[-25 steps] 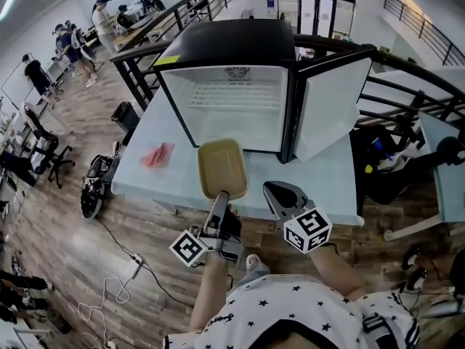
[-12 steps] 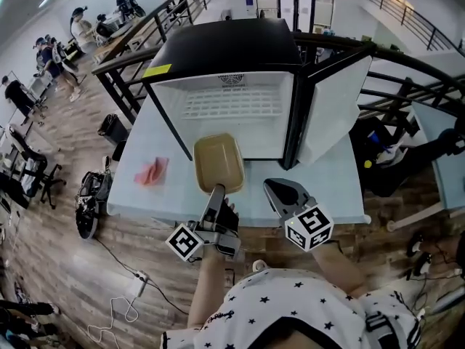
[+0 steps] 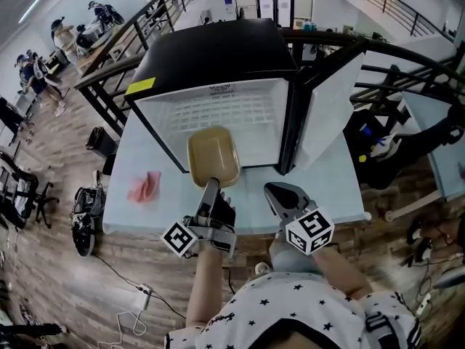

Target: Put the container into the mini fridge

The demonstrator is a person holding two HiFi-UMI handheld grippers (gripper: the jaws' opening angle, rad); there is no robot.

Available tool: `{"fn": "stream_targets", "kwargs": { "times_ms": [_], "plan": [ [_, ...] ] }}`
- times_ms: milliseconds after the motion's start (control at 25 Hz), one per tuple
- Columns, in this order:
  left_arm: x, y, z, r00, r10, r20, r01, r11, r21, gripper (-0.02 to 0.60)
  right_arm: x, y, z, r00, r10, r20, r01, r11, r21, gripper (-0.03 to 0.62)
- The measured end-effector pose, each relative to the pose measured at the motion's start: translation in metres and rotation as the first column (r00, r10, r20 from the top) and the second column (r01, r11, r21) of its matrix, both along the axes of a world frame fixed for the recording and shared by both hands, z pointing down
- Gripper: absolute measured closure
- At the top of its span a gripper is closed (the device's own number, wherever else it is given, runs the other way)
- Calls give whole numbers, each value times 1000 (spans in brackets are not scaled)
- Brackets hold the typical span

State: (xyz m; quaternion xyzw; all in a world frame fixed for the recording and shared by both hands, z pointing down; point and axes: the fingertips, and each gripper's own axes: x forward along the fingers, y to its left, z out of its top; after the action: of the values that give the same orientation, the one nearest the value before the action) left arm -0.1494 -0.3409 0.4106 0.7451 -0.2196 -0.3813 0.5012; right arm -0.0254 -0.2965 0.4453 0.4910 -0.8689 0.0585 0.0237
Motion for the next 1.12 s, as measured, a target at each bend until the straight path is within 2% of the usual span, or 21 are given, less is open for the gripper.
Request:
{"fn": "stream_targets", "kwargs": {
  "times_ms": [320,1120],
  "plan": [
    [13,-37,-4,999,21,-40,-22,1000,-11,358,-4,-31,8,999,-38,-7,38,999,-10,572],
    [47,-112,17,998,51,-31,-53,996,-73,357,25,-88,17,1000,-20,14,20,1000,-19,572]
  ]
}}
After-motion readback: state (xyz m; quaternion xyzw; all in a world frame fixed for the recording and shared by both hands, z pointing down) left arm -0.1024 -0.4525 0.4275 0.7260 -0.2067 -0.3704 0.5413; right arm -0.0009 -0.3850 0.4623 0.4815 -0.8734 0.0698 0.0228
